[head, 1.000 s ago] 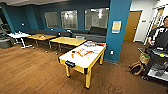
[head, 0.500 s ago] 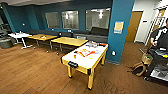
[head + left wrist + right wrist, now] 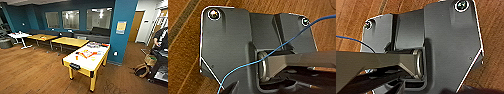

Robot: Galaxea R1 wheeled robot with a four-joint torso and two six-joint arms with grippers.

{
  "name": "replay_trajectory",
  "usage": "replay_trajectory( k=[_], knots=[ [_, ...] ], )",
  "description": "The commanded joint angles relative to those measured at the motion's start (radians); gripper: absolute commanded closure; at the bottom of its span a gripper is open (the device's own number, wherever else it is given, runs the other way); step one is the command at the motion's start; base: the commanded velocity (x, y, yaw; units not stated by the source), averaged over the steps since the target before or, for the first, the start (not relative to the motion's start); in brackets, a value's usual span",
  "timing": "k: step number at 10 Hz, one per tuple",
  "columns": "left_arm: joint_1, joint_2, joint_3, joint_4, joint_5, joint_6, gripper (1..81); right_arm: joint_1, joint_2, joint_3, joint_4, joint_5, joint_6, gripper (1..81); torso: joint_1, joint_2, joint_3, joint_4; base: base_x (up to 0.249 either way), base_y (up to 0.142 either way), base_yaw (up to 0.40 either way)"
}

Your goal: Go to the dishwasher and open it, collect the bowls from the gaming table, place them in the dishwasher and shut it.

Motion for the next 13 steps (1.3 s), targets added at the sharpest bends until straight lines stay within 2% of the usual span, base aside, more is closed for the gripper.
replay_trajectory(
  k=[1,13],
  knots=[
    [-0.034,-0.003,0.005,-0.002,0.052,0.000,1.0,0.041,0.003,0.002,-0.004,-0.049,-0.005,1.0,0.000,0.000,0.000,0.000,0.122,0.091,0.000],
    [-0.034,-0.003,0.003,-0.002,0.052,0.000,1.0,0.046,0.003,0.002,-0.004,-0.049,-0.005,1.0,0.000,0.000,0.000,0.000,0.122,0.091,0.000]
  ],
)
